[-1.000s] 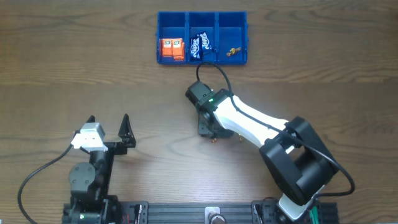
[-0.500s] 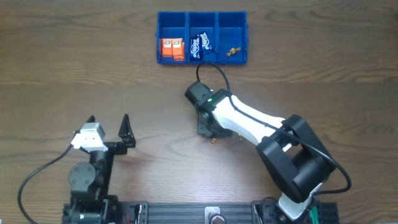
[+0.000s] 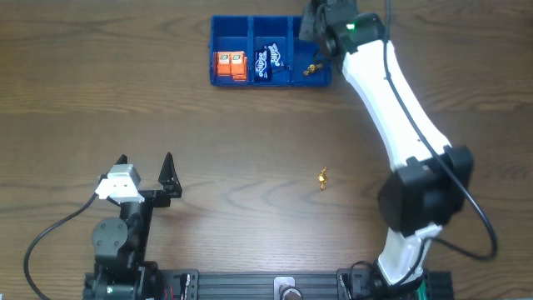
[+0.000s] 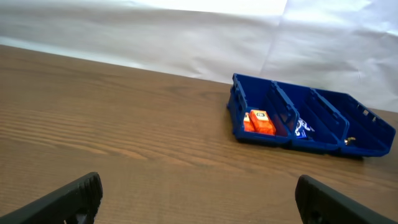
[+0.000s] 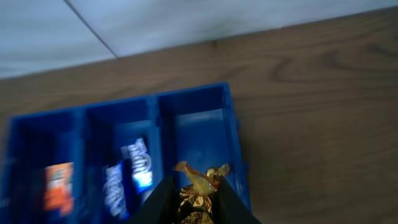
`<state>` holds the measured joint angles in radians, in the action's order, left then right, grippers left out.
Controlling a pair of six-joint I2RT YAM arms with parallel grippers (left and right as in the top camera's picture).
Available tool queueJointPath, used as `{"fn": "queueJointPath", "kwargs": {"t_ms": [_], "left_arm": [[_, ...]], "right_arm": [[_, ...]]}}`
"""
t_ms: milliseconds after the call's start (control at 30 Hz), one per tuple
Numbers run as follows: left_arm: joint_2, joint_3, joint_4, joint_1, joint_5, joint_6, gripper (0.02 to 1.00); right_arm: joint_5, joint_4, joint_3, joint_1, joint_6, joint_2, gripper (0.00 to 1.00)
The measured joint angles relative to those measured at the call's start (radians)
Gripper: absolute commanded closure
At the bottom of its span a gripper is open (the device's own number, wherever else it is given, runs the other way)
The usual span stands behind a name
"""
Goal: Sort Candies Into Trays
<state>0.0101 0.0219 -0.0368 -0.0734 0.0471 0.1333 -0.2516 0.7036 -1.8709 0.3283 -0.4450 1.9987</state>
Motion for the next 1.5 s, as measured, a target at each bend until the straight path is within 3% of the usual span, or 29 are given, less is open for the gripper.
{"fn": "queueJointPath", "kwargs": {"t_ms": [133, 200, 300, 467, 700, 733, 833, 933, 1200, 1500], "left_arm": [[0.000, 0.000, 0.000, 0.000, 0.000, 0.000, 0.020], [0.000, 0.000, 0.000, 0.000, 0.000, 0.000, 0.020], [0.000, 0.000, 0.000, 0.000, 0.000, 0.000, 0.023], [0.000, 0.000, 0.000, 0.000, 0.000, 0.000, 0.023], [0.000, 0.000, 0.000, 0.000, 0.000, 0.000, 0.020], [0.000, 0.000, 0.000, 0.000, 0.000, -0.001, 0.020], [0.000, 0.000, 0.000, 0.000, 0.000, -0.001, 0.020], [0.000, 0.000, 0.000, 0.000, 0.000, -0.001, 0.023], [0.000, 0.000, 0.000, 0.000, 0.000, 0.000, 0.020], [0.000, 0.000, 0.000, 0.000, 0.000, 0.000, 0.020]], "right_arm": [[-0.004, -0.082, 0.010, 0.001, 0.037, 0.185, 0.796], [-0.005, -0.088, 0.014, 0.001, 0.041, 0.196, 0.722], [-0.007, -0.097, 0.014, 0.001, 0.051, 0.195, 0.465], [-0.008, -0.055, 0.014, 0.001, 0.063, 0.187, 0.325], [0.003, 0.201, 0.304, 0.048, 0.060, -0.272, 0.288], [0.034, 0.250, 0.471, 0.053, 0.026, -0.344, 0.292], [0.131, 0.151, 0.732, 0.080, -0.022, -0.337, 0.299], [0.211, 0.100, 0.898, 0.116, -0.056, -0.314, 0.299], [0.257, 0.079, 0.955, 0.160, -0.130, -0.314, 0.334], [0.238, 0.061, 0.964, 0.159, -0.148, -0.311, 0.364]]}}
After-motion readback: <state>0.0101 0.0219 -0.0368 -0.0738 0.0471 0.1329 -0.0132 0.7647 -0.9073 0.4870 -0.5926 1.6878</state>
